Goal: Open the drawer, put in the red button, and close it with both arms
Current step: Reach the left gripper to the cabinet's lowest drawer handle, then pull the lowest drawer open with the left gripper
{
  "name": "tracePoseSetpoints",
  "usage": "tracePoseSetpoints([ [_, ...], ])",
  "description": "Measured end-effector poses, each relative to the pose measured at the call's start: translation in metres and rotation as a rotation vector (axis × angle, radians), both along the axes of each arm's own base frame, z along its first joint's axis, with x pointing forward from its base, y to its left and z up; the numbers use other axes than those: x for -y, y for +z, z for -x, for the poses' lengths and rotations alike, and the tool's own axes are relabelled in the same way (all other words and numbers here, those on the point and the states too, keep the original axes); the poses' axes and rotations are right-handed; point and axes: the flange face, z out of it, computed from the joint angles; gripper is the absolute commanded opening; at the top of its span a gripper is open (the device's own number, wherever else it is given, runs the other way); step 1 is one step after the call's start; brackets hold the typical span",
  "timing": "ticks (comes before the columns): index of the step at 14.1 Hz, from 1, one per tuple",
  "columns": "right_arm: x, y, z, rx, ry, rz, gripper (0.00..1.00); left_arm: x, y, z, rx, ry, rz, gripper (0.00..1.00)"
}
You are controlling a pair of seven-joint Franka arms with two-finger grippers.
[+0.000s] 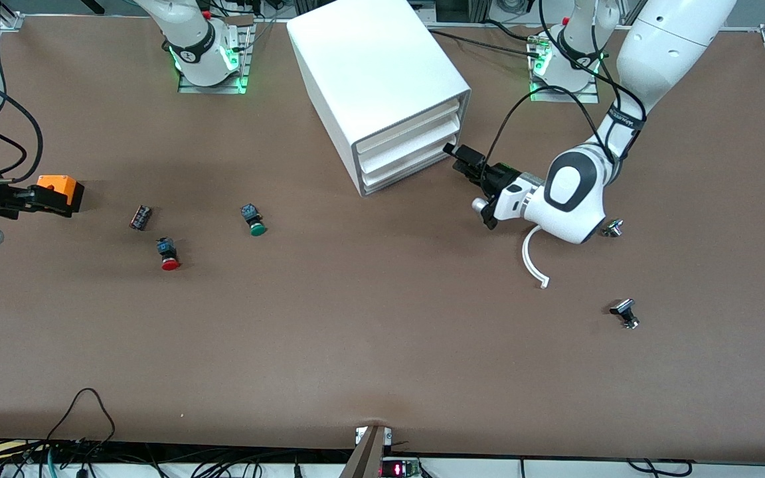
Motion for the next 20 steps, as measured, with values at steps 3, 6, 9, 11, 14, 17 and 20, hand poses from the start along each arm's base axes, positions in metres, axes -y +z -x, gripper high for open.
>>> tracePoseSetpoints([
  [3, 0.0, 0.0, 0.0, 0.0, 0.001, 0.0, 1.0, 0.015, -0.007, 0.014, -0.004, 0.011, -0.006, 0.71],
  [6, 0.0, 0.0, 0.0, 0.0, 0.002, 0.0, 1.0, 0.025, -0.014, 0.028, -0.021, 0.014, -0.009, 0.47],
  [9, 0.0, 0.0, 0.0, 0.0, 0.004, 0.0, 1.0, 0.028, -0.015, 0.033, -0.025, 0.004, -0.006, 0.21],
  [11, 0.0, 0.0, 0.0, 0.0, 0.005, 0.0, 1.0, 0.032, -0.014, 0.035, -0.024, -0.003, -0.002, 0.02],
  [14, 0.0, 0.0, 0.0, 0.0, 0.005, 0.0, 1.0, 0.034, -0.012, 0.035, 0.001, -0.012, 0.021, 0.0],
  [17, 0.0, 0.0, 0.0, 0.0, 0.005, 0.0, 1.0, 0.034, -0.012, 0.035, 0.003, -0.013, 0.023, 0.0],
  [20, 0.0, 0.0, 0.0, -0.001, 0.005, -0.001, 1.0, 0.033, -0.012, 0.035, 0.008, -0.013, 0.027, 0.0],
])
